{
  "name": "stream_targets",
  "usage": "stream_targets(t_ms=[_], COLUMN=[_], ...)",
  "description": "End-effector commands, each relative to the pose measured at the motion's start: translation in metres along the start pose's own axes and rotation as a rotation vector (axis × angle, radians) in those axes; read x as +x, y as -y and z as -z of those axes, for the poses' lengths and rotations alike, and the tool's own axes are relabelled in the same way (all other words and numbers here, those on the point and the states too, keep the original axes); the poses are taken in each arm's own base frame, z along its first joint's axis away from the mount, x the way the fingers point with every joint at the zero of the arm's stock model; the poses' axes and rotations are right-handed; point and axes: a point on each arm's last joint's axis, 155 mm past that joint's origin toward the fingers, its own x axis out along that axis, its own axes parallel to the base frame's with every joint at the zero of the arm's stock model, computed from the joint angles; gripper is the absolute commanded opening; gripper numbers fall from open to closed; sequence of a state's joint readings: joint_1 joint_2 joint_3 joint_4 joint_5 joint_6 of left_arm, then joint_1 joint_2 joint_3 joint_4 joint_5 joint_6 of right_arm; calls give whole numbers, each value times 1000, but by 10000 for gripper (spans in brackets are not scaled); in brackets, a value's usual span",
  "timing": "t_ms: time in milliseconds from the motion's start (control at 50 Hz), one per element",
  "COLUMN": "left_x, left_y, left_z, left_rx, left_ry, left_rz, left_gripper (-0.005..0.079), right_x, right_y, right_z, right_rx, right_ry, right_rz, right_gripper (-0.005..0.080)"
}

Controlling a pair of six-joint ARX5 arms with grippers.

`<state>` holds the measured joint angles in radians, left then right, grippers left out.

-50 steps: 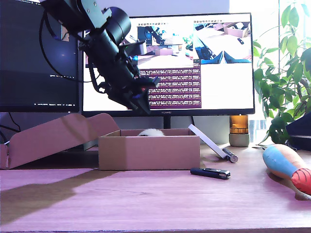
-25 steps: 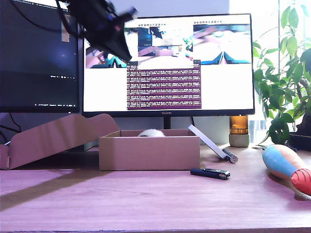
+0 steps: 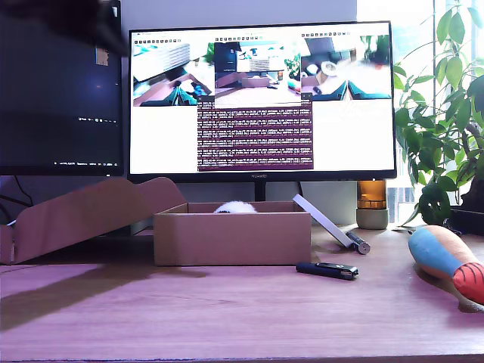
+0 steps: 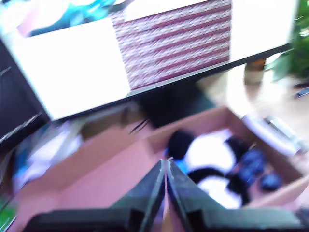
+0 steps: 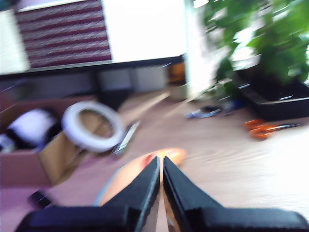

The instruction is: Pick up the panda toy and place it inside the cardboard box

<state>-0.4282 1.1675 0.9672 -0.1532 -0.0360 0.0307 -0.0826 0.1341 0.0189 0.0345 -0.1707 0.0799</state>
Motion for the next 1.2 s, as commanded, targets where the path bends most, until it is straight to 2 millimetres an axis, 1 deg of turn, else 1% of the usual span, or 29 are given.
stream_targets(t_ms=[0,120,200,320,420,500,580,760,840,960,1180], left_x=[-6,-26,-40,-58,-70,-77,-83,-88,-90,-94,-101], left_y=[-1,-2,-2,3,7,4,-3,-18,-21,-19,-19], left_z=[17,30,39,52,62,73,83,115,124,130,126], left_rx=[-4,-5,-7,-8,-25,-47,-83,-144,-167,-196,-194], left_ry=[-13,13,34,74,120,142,152,140,146,152,175], left_rz=[-9,-13,-7,21,42,36,13,-36,-45,-33,-33], left_gripper=[-19,-19,-19,-19,-19,-19,-19,-19,-19,-19,-19], right_x=[-1,-2,-2,-2,-3,-5,-7,-7,-7,-7,-7], right_y=[-4,-18,-18,-17,-16,-15,-14,-14,-14,-14,-14], right_z=[-5,-4,-1,14,29,42,55,54,54,54,54], right_rx=[-5,-3,-2,10,23,34,44,43,43,43,43], right_ry=[15,11,-1,-58,-122,-173,-224,-222,-222,-222,-222], right_rz=[-16,-89,-91,-86,-81,-76,-72,-72,-72,-72,-72], right_gripper=[-13,-13,-13,-13,-13,-13,-13,-13,-13,-13,-13])
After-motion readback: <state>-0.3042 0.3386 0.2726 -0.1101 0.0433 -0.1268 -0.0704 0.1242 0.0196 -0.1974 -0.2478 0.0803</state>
